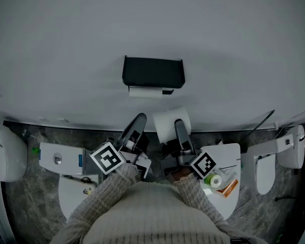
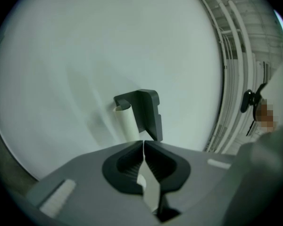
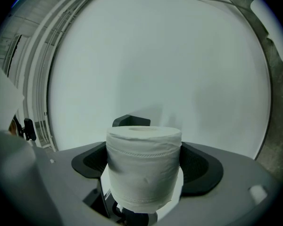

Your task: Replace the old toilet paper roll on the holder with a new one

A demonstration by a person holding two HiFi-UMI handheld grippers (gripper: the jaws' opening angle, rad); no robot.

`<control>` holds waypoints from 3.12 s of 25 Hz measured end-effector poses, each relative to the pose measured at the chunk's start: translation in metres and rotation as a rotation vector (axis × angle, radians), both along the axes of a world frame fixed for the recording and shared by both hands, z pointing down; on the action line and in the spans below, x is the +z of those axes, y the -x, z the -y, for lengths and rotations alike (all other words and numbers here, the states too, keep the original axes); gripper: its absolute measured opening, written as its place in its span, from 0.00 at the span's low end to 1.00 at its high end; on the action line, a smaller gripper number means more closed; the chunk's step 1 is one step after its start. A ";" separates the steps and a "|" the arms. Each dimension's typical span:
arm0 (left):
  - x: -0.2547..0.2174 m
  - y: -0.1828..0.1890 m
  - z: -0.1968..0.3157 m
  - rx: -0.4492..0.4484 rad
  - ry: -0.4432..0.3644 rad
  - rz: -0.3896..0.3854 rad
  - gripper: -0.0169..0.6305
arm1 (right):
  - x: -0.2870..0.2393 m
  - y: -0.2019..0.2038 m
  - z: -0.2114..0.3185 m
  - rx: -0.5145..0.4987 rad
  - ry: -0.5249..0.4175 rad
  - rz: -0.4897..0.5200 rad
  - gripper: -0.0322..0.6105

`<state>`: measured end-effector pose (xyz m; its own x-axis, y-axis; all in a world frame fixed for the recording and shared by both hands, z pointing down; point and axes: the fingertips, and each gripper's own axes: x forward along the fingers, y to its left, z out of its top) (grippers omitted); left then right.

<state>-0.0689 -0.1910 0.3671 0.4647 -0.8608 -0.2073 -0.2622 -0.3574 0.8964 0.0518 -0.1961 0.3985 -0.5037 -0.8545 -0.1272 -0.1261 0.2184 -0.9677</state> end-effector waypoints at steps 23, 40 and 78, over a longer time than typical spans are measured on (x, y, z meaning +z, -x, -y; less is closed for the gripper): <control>0.009 -0.013 0.069 0.023 0.086 -0.057 0.41 | 0.003 -0.001 0.029 0.012 -0.011 -0.040 0.76; -0.001 -0.028 0.083 0.003 0.053 -0.068 0.37 | 0.001 -0.013 0.033 0.000 -0.023 -0.058 0.76; -0.001 -0.126 0.090 0.286 0.046 -0.077 0.31 | -0.003 -0.105 0.016 0.285 -0.020 -0.045 0.76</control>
